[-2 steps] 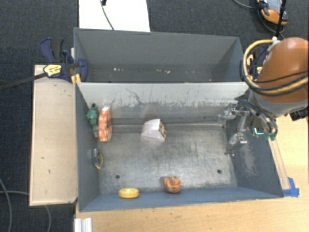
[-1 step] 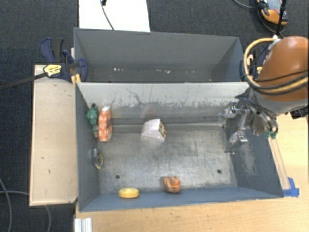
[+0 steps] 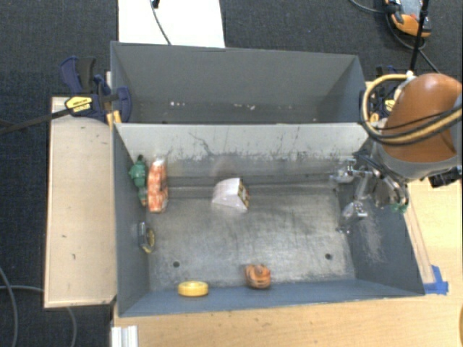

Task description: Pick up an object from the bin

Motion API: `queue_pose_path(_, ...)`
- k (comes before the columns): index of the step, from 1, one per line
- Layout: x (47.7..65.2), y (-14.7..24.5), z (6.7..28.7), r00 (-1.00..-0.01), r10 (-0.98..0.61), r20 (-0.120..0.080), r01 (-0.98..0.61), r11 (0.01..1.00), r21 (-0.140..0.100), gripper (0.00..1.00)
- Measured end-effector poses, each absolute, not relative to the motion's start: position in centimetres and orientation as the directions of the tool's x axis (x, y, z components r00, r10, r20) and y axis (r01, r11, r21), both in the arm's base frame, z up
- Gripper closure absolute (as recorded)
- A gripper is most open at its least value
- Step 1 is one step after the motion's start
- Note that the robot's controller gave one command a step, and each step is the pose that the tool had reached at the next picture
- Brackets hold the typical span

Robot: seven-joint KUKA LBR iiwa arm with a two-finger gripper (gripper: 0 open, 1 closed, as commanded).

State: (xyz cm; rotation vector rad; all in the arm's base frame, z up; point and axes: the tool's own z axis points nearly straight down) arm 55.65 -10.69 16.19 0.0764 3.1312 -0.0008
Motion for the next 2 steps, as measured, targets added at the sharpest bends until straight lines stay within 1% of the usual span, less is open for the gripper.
queue_pose_path(1, 54.3, -14.8, 15.8, -0.995, 0.103, -0.001, 0.103, 0.995, 0.001, 0.0)
queue_pose_path(2, 56.8, -15.0, 16.0, -0.977, -0.211, -0.005, -0.211, 0.977, -0.001, 0.0)
